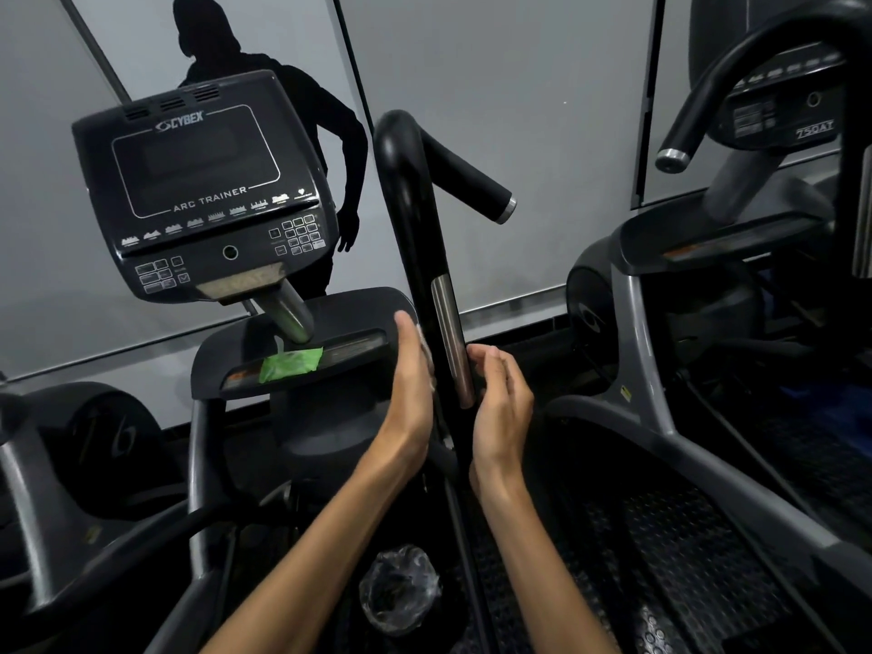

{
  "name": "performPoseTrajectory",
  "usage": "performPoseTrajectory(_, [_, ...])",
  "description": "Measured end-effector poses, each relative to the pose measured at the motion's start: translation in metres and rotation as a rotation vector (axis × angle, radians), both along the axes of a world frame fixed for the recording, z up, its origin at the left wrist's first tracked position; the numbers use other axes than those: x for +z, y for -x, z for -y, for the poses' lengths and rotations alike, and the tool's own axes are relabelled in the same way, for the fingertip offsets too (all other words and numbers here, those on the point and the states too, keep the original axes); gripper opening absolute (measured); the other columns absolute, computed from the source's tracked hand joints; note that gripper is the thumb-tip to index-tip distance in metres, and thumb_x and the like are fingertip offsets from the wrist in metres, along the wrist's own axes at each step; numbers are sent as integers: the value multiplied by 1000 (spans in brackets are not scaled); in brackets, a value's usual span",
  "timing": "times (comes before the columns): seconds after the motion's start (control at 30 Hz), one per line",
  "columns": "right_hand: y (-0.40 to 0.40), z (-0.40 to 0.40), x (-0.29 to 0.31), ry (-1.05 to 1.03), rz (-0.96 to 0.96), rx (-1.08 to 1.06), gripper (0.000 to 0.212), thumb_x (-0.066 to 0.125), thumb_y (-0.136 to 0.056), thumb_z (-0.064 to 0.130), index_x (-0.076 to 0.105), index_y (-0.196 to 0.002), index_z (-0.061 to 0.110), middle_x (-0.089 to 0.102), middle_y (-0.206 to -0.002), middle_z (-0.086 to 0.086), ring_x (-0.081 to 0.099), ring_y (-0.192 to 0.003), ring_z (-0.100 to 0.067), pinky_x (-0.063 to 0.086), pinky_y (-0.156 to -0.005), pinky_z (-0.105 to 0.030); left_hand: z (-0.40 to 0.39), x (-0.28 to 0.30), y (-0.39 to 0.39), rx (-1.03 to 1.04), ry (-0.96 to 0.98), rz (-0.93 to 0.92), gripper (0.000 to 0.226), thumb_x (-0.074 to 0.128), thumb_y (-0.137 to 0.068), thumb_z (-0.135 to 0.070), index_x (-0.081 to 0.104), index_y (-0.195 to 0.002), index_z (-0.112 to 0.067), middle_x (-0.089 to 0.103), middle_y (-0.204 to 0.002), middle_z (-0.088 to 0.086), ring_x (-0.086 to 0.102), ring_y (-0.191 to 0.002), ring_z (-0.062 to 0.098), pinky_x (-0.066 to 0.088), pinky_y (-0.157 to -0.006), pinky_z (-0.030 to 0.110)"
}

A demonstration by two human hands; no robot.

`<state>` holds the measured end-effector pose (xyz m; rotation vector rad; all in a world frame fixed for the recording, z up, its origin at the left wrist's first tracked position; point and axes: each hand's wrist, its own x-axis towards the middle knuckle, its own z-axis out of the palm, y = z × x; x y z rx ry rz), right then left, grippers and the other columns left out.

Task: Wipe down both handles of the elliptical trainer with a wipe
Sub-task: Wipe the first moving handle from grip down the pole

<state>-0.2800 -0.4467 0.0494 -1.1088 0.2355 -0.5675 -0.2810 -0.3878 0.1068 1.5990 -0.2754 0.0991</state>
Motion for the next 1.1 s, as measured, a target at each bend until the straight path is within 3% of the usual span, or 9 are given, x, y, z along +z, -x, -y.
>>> performPoseTrajectory(0.07, [-2,-2,1,-16,3,9,35,49,-97,43,76,-100,22,76,-106,1,68,-109,-18,50,-102,-50,3,11,-6,-7,32,49,61,7,-108,-48,64,-122,-29,73,-108,-7,68,-98,-6,53,-83,14])
performPoseTrajectory(0.13, [-3,-2,3,-25,17,1,35,48,-97,42,76,-103,22,76,-107,2,68,-110,-15,51,-102,-44,5,23,-13,-38,67,96,48,7,-109,-45,47,-132,-33,62,-97,-27,60,-83,-24,45,-71,0])
performPoseTrajectory(0.23, [-2,1,4,-48,42,-18,34,48,-99,39,74,-110,20,75,-111,5,66,-111,-5,49,-97,-27,-2,19,-30,22,69,95,56,7,-109,-46,60,-100,-27,69,-74,-21,63,-70,-12,47,-67,7])
performPoseTrajectory(0.4, [0,5,5,-57,31,-10,27,47,-107,26,74,-108,25,75,-107,13,65,-106,4,45,-89,-18,-14,11,-36,6,82,-69,77,6,-106,-57,61,-92,-5,64,-59,-1,58,-49,6,45,-50,17])
performPoseTrajectory(0.6, [-1,7,7,-61,10,-31,23,49,-106,27,72,-106,24,74,-110,9,64,-103,5,45,-87,-15,-19,24,-57,-37,300,-170,98,33,-86,-87,63,-120,0,45,-107,21,39,-84,36,34,-68,40])
performPoseTrajectory(0.8, [-7,14,8,-107,13,-58,23,53,-100,8,72,-91,18,73,-95,5,64,-91,-6,45,-80,-18,-24,-11,-45,19,194,-342,88,30,-100,-66,59,-122,13,58,-113,34,56,-95,41,48,-86,45])
performPoseTrajectory(0.87, [-9,20,6,-96,3,-44,26,55,-94,1,73,-84,17,72,-86,3,63,-84,-7,47,-78,-20,-27,-12,-45,10,177,-370,72,38,-99,-53,60,-116,14,57,-106,29,50,-87,40,43,-77,42])
performPoseTrajectory(0.97, [-10,27,5,-99,-1,-46,31,56,-90,-3,73,-78,19,72,-80,7,63,-81,-5,46,-77,-19,-28,-13,-42,120,107,-358,37,37,-102,-19,65,-79,-10,57,-61,2,48,-55,16,36,-53,26])
performPoseTrajectory(1.1, [-5,25,3,-104,-2,-72,29,58,-90,-3,73,-79,19,70,-76,10,60,-75,-2,44,-71,-18,-29,-8,-26,223,-108,-223,22,52,-96,-2,66,-89,-17,66,-77,3,59,-68,17,45,-62,27])
